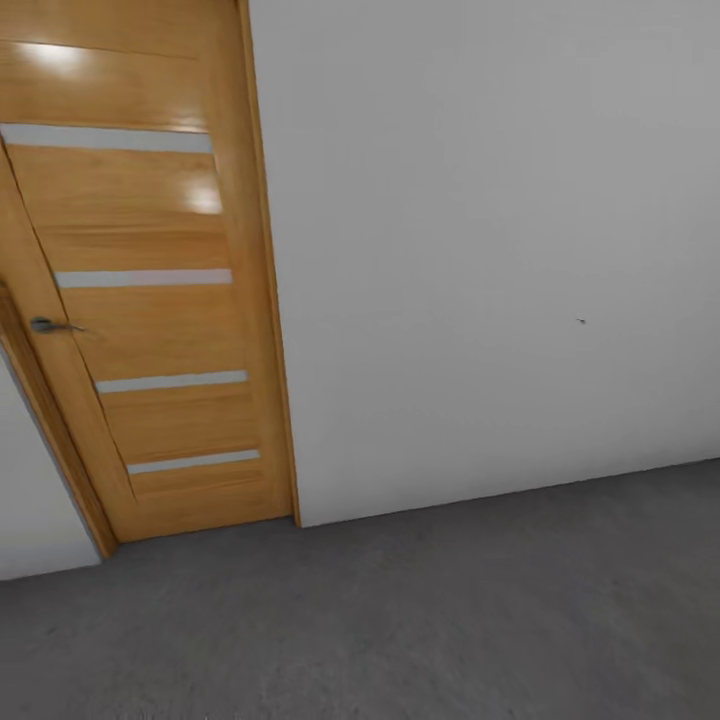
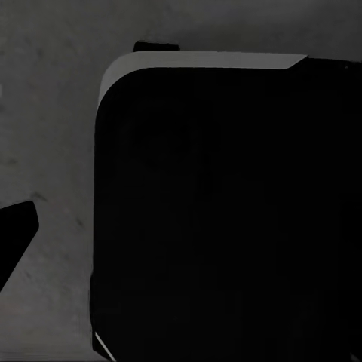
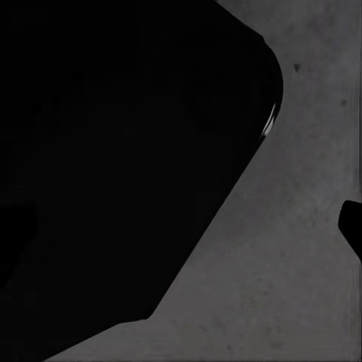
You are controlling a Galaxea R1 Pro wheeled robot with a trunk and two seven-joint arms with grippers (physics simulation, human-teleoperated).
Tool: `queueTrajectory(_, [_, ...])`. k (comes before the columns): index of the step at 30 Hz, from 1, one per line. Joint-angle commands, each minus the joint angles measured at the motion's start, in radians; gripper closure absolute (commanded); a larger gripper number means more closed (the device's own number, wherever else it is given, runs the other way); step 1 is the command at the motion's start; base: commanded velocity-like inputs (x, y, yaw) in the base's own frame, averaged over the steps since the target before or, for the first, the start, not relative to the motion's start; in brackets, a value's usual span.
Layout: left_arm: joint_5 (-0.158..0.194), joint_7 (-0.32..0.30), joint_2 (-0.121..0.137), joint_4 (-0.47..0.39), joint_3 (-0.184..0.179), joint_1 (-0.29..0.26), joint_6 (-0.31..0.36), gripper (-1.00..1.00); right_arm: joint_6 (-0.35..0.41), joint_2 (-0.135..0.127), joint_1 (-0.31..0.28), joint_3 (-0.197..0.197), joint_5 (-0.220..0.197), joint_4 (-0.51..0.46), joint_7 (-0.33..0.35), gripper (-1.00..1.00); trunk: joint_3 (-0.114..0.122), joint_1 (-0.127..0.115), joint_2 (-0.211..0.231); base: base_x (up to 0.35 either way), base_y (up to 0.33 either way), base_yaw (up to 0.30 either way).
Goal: Move the two storage containers from the living room to the garage. In the garage, place one container on the floor and stack the other container on top of it (either order is fine).
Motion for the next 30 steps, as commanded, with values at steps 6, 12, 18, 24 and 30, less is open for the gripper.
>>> queueTrajectory(6, [0.008, -0.001, 0.000, 0.000, 0.001, 0.000, -0.002, -1.00, -0.013, 0.000, 0.000, 0.003, -0.002, 0.000, 0.000, -1.00, -0.001, 0.000, 0.000, 0.000, 0.000, 0.269])
queueTrajectory(12, [0.008, -0.001, 0.000, 0.000, 0.001, 0.000, -0.002, -1.00, -0.014, 0.000, 0.000, 0.003, -0.002, 0.000, 0.000, -1.00, -0.001, 0.000, 0.000, 0.000, 0.000, 0.270])
queueTrajectory(18, [0.008, -0.001, 0.000, 0.000, 0.001, 0.000, -0.002, -1.00, -0.014, 0.000, 0.000, 0.003, -0.002, 0.000, 0.000, -1.00, -0.001, 0.000, 0.000, 0.000, 0.000, 0.270])
queueTrajectory(24, [0.008, -0.001, 0.000, 0.000, 0.001, 0.000, -0.002, -1.00, -0.014, 0.000, 0.000, 0.003, -0.002, 0.000, 0.000, -1.00, -0.001, 0.000, 0.000, 0.000, 0.000, 0.270])
queueTrajectory(30, [0.008, -0.001, 0.000, 0.000, 0.001, 0.000, -0.002, -1.00, -0.014, 0.000, 0.000, 0.003, -0.001, 0.000, 0.000, -1.00, -0.001, 0.000, 0.000, 0.000, 0.000, 0.265])
